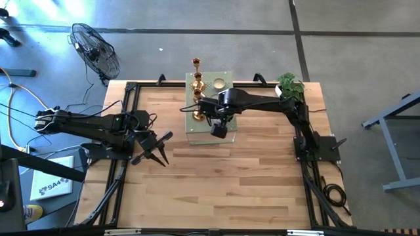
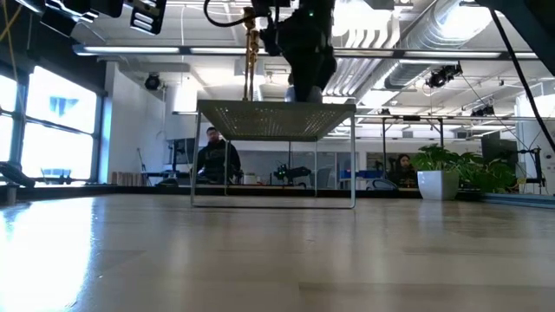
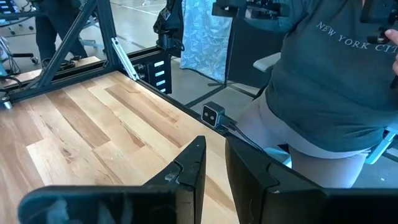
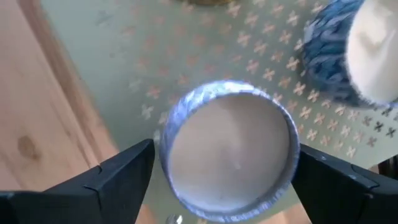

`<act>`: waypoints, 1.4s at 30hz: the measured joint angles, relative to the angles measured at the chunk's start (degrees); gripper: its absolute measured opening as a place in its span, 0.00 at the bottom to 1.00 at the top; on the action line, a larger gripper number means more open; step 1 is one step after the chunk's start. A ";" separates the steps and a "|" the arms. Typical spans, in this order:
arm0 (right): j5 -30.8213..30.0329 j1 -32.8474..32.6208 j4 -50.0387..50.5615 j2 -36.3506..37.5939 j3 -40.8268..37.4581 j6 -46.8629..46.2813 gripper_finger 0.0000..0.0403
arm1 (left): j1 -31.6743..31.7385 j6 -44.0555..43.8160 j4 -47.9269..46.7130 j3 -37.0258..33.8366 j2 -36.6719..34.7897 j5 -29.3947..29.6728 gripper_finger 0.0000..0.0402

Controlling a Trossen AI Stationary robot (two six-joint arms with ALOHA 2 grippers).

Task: Pick & Place candle stick holders
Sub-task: Put the blue scented candle on the shelf aligned with the blue scented candles, then return to Home Position

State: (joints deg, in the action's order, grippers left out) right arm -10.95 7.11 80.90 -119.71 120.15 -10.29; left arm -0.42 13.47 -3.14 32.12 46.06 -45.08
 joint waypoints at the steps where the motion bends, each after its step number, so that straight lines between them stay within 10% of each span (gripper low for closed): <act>1: 0.15 -0.04 0.91 -0.01 0.40 -0.07 0.86 | 0.01 0.00 0.00 0.02 0.00 -0.02 0.15; 17: -7.77 -5.50 8.34 1.19 14.66 -2.52 0.87 | 0.00 -0.34 0.10 0.01 0.00 3.68 0.15; 29: -1.86 -10.90 -5.58 16.17 -2.96 -7.71 0.86 | 0.03 -0.23 6.35 0.02 -0.02 17.05 0.15; 42: 3.79 -17.97 -16.52 17.84 -16.93 -5.22 0.71 | 0.02 -3.34 12.83 0.04 -0.02 17.53 0.15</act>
State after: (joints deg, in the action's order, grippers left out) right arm -7.16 -10.86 64.38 -101.86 103.22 -15.51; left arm -0.40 10.13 9.70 32.16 46.04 -27.55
